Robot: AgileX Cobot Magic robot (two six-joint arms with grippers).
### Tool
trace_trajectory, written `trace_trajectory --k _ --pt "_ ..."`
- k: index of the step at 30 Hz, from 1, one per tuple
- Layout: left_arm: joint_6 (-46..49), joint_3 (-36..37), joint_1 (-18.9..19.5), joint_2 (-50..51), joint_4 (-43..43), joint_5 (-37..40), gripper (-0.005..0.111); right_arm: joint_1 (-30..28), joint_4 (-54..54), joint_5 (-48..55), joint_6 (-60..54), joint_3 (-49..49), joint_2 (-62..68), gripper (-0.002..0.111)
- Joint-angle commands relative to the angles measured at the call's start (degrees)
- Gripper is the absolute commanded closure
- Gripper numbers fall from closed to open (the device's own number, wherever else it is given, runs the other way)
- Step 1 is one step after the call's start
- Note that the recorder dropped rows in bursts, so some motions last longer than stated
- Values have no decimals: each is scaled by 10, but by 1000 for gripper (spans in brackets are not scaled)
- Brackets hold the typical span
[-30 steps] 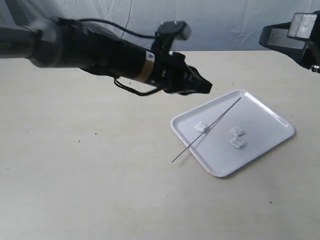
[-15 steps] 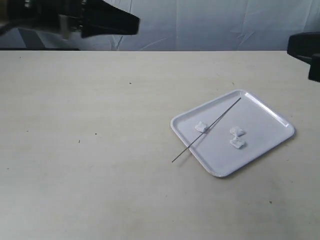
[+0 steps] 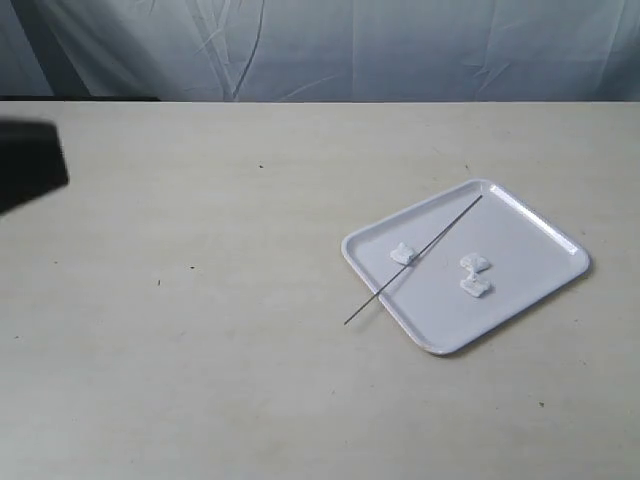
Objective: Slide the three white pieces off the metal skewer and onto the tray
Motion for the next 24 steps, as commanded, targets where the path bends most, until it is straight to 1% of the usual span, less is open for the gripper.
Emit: trace_trajectory --k 1,4,5,6,7,8,9,10,11,12,14,16,21,24 --pt "-21 59 5 -137 -3 103 107 0 -43 28 30 7 -56 108" --pt "-52 81 5 -197 -3 240 107 0 -42 48 31 7 -81 108" --pt "-56 93 5 -220 -3 311 107 0 -53 66 31 7 -93 108" --pt "-51 98 5 -226 -3 340 107 0 -63 71 31 7 -100 108" --pt "-41 105 5 -232 -3 402 107 0 -89 67 31 7 -108 108" --pt "-40 107 5 -232 -3 426 107 0 -106 64 32 7 -114 108" --pt "-32 117 5 -231 -3 482 107 -6 -141 56 58 10 -125 108" --pt "-26 123 5 -229 -3 505 107 -10 -157 47 85 13 -131 108" --pt "-14 142 5 -220 -3 564 107 -15 -183 15 143 30 -144 108" --pt "-18 160 5 -211 -3 593 107 -19 -210 -14 186 44 -157 108" --pt "-16 188 5 -197 -3 621 107 -30 -275 -11 229 75 -180 108" --pt "-16 198 5 -197 -3 614 107 -46 -325 -13 254 109 -202 108" --pt "-16 198 5 -197 -3 613 107 -67 -352 -22 271 174 -244 108" --pt "-16 198 5 -197 -3 614 107 -89 -369 -64 280 212 -252 108"
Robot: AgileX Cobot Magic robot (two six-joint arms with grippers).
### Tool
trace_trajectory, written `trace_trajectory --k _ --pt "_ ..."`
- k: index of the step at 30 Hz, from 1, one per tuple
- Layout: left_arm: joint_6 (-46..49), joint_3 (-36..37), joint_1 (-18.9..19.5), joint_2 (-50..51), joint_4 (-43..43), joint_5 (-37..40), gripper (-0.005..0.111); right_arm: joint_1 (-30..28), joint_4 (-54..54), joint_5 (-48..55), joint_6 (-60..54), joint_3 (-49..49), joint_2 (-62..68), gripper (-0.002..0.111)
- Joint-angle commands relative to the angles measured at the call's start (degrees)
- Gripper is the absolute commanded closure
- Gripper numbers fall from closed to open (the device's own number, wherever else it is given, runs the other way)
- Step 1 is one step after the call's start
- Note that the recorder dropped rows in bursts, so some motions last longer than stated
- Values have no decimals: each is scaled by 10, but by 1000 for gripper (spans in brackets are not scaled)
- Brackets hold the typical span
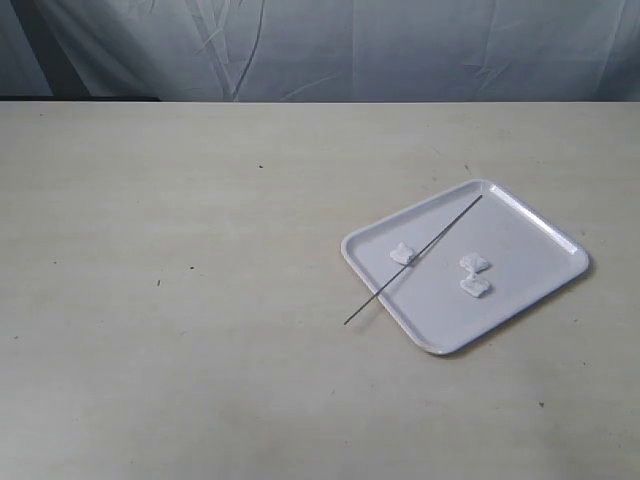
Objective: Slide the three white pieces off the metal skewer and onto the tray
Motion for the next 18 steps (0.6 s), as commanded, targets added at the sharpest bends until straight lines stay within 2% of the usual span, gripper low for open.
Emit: trace_trajectory --k 1,4,11,13,14,18 --pt "0 2 1 2 -3 7 107 -29 -28 -67 19 54 -8 108" --pt "0 11 1 -6 -3 -4 107 -50 -35 -81 20 96 -8 108" --pt "3 159 1 -79 -74 24 107 -63 -61 -140 11 199 -8 108" --pt "82 174 1 -101 -120 37 107 -68 -61 -147 -8 211 -8 108" --pt "180 174 1 -112 -196 39 107 -68 -50 -146 -22 211 -8 108" --pt "434 174 1 -124 -418 45 107 -68 -19 -156 -33 211 -8 108"
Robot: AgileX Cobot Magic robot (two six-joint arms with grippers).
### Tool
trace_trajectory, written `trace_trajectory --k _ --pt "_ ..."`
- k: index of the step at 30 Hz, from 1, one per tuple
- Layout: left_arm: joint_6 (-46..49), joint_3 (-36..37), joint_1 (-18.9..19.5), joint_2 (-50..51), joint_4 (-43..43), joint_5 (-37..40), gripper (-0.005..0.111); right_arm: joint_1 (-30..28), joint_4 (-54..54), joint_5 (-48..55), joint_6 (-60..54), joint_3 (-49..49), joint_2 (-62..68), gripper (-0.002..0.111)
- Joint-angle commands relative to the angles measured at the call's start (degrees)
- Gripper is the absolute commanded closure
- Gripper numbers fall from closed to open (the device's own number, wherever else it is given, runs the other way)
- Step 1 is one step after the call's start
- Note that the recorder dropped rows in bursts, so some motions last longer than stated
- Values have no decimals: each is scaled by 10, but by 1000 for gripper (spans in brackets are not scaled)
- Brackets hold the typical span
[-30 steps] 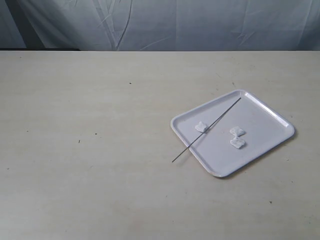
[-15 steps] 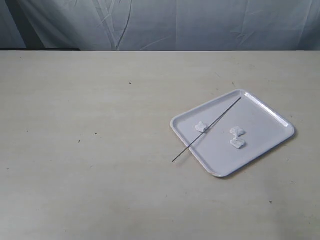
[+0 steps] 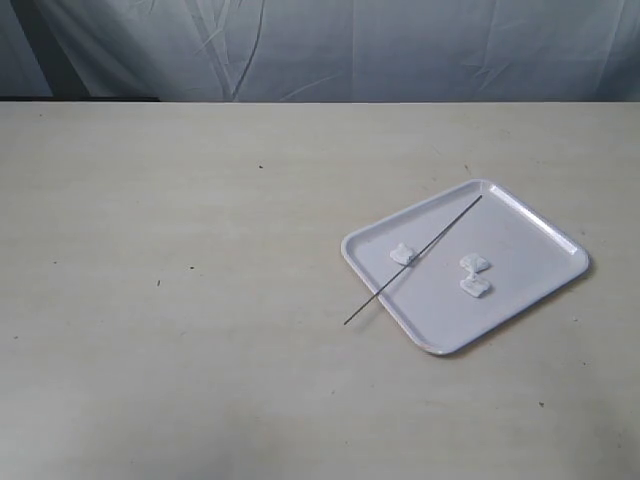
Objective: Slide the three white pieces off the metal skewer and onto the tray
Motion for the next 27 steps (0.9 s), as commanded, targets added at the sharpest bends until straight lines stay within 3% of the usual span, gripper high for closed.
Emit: trace_trajectory --k 1,8,11,18,27 --pt "291 3 1 -16 -269 15 107 -3 24 -16 -17 1 -3 108" --pt "801 3 1 -20 -774 23 107 -3 24 -16 -9 1 -3 108" --pt "932 3 1 -28 -891 64 107 -3 24 -15 2 1 -3 108" --pt "959 3 1 -31 -906 199 107 -3 24 -15 16 1 -3 108" --pt "958 3 1 -31 -895 210 107 -3 24 -14 60 1 -3 108"
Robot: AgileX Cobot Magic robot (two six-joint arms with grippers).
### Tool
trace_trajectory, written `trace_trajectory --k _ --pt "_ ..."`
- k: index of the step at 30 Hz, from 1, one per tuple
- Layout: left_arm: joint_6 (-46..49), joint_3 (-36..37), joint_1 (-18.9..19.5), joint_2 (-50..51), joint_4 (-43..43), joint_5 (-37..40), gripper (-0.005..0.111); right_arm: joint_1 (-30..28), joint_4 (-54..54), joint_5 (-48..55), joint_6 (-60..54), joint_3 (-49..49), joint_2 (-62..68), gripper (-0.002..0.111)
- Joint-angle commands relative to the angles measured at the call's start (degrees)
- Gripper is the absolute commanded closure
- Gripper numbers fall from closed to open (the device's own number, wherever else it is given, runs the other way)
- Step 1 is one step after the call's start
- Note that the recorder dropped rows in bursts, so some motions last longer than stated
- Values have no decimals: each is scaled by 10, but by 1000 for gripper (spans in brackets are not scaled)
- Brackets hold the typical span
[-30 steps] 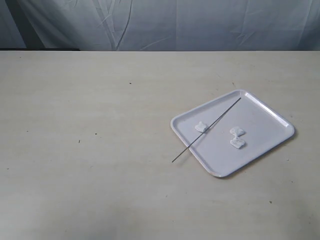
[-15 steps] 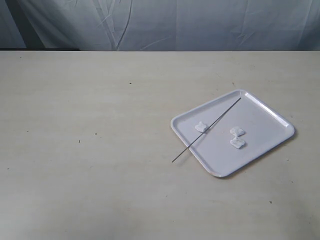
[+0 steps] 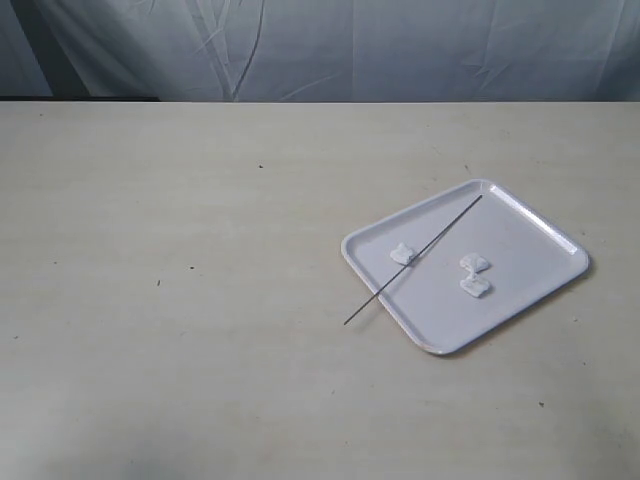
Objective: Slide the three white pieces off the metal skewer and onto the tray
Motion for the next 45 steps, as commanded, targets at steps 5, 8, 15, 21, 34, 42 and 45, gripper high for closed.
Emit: trace_trajectory --k 5,8,15,21,34,42,45 --pt "-79 2 1 -5 44 -1 107 -3 -1 -4 8 2 -3 108" --pt "-147 2 1 -5 102 -1 107 -3 -1 -3 10 2 -3 108" --pt "-165 2 1 -5 116 0 107 -3 0 -3 10 2 -3 108" --pt "-109 2 1 -5 103 0 107 -3 0 -3 10 2 -3 108" --pt "-119 2 1 -5 96 0 107 -3 5 -3 10 2 -3 108" --pt "-119 2 1 -5 96 -1 107 -3 5 -3 10 2 -3 108" --pt "-119 2 1 -5 96 -1 107 -3 5 -3 10 2 -3 108"
